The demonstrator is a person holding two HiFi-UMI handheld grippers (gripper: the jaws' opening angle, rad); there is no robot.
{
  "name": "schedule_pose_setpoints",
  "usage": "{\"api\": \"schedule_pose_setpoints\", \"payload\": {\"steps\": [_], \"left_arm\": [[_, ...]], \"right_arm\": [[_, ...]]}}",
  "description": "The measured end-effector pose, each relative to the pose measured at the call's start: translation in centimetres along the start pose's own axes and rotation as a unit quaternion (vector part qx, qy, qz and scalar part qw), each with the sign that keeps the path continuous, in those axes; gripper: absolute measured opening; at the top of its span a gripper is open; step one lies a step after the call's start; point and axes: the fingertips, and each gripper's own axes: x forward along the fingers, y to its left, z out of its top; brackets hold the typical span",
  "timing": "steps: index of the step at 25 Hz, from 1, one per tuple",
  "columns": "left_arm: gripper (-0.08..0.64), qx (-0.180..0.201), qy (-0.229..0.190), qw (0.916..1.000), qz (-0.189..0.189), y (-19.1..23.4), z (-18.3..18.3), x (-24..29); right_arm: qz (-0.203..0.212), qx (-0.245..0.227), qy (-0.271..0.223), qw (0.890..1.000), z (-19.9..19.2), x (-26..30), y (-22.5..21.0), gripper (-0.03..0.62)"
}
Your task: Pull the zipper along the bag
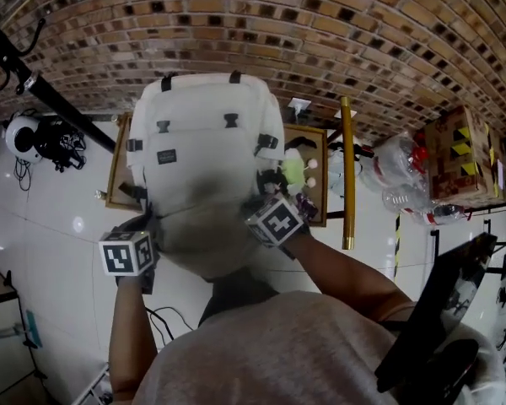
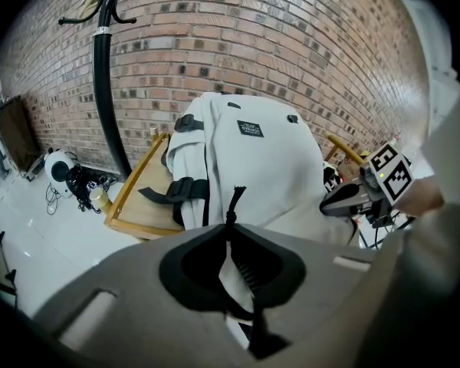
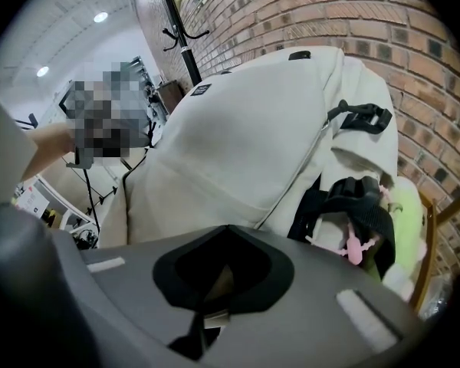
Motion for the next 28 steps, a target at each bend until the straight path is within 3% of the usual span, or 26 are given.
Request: {"api": "schedule_pose_setpoints", "payload": {"steps": [5,9,11,12,13,17,20,23,26,28], "left_arm": [[0.031,0.004,0.006,1.0000,-0.001,-1.4,-0.4,0.4],[0.157,0.010,0.006,0.9999,-0.001,-1.9,-0.4,0.0],[0.167,0.008,-0.007,0.9999,0.005,-1.9,0.1,-0.6],[0.170,0.005,-0.015,0.9998,0.007,-2.0,0.4,-1.0],[0.172,0.004,-0.023,0.9997,0.009,-2.1,0.7,-1.4],[0.172,0.002,-0.065,0.9977,0.018,-3.2,2.1,-3.8],[0.165,0.002,-0.110,0.9936,-0.025,-7.4,2.2,-6.7],[0.083,0.025,-0.145,0.9856,-0.083,-13.3,0.5,-10.1],[0.000,0.033,-0.164,0.9800,-0.108,-17.2,-1.7,-12.7],[0.000,0.027,-0.166,0.9776,-0.126,-18.8,-2.9,-13.8]], "right_arm": [[0.012,0.005,0.015,1.000,-1.1,-0.4,0.1,-0.002],[0.015,-0.004,0.014,1.000,-1.4,-1.0,0.0,-0.002],[0.013,-0.007,0.010,1.000,-1.3,-1.4,-0.2,0.000],[0.007,-0.008,0.008,1.000,-1.3,-1.8,-0.6,0.025],[-0.001,-0.007,0.006,1.000,-1.3,-2.3,-1.1,0.095],[-0.001,0.001,-0.034,0.999,0.1,-5.7,-0.5,0.070],[0.016,-0.009,-0.094,0.995,0.9,-9.2,1.0,0.022],[0.076,0.001,-0.168,0.983,1.1,-13.6,4.2,0.002],[0.114,-0.005,-0.190,0.975,-0.1,-17.1,7.3,0.002],[0.130,-0.015,-0.193,0.972,-1.0,-18.6,9.3,0.002]]}}
